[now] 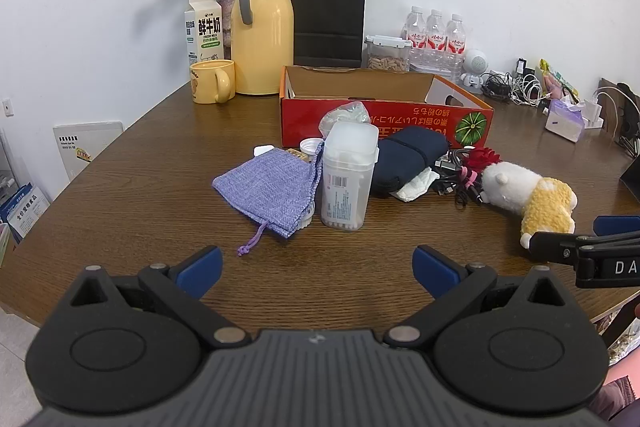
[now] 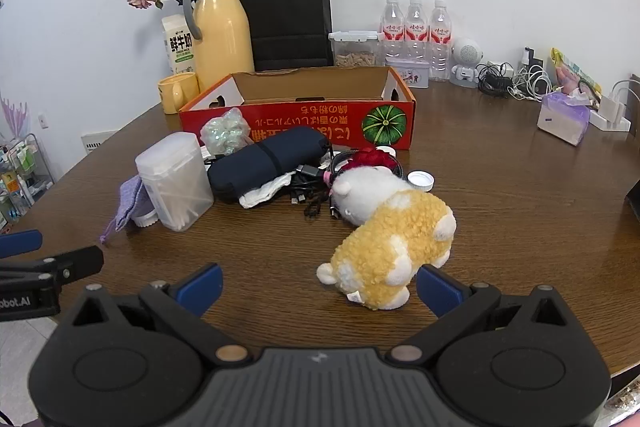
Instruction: Organize objects
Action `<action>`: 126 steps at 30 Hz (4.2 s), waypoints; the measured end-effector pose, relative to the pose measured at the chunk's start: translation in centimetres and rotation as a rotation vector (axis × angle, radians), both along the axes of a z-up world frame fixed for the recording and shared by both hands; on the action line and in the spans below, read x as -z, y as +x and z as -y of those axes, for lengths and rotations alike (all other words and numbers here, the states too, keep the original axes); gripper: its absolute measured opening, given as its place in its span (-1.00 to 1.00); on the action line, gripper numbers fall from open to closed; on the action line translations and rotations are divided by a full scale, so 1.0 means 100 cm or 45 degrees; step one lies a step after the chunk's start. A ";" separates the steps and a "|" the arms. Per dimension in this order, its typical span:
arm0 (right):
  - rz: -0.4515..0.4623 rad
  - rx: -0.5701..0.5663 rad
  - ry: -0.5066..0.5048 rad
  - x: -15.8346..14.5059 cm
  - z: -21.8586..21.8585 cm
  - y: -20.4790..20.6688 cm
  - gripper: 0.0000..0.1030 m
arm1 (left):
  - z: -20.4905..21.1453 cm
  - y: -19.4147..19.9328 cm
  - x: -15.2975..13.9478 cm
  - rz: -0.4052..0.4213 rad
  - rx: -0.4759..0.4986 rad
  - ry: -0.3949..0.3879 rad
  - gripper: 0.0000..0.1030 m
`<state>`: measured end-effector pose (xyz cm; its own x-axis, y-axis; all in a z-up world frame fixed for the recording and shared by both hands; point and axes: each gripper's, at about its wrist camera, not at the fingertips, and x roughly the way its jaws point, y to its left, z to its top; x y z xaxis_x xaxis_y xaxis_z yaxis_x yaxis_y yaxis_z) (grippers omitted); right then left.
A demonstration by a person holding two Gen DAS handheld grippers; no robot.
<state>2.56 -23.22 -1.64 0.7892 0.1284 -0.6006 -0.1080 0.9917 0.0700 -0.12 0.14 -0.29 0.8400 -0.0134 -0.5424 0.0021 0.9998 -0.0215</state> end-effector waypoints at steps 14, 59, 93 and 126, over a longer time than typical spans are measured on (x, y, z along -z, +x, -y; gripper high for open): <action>-0.005 0.003 0.002 0.001 0.001 0.001 1.00 | -0.002 0.001 0.006 -0.003 0.002 0.000 1.00; -0.013 0.005 0.005 0.004 0.002 0.002 1.00 | -0.002 0.005 0.014 -0.015 0.006 0.000 1.00; 0.195 -0.539 -0.155 0.033 0.076 0.056 1.00 | -0.009 0.027 0.010 -0.115 -0.130 -0.019 1.00; 0.222 -0.336 0.024 0.033 0.058 0.071 0.86 | -0.082 0.084 0.011 -0.112 -0.256 -0.082 1.00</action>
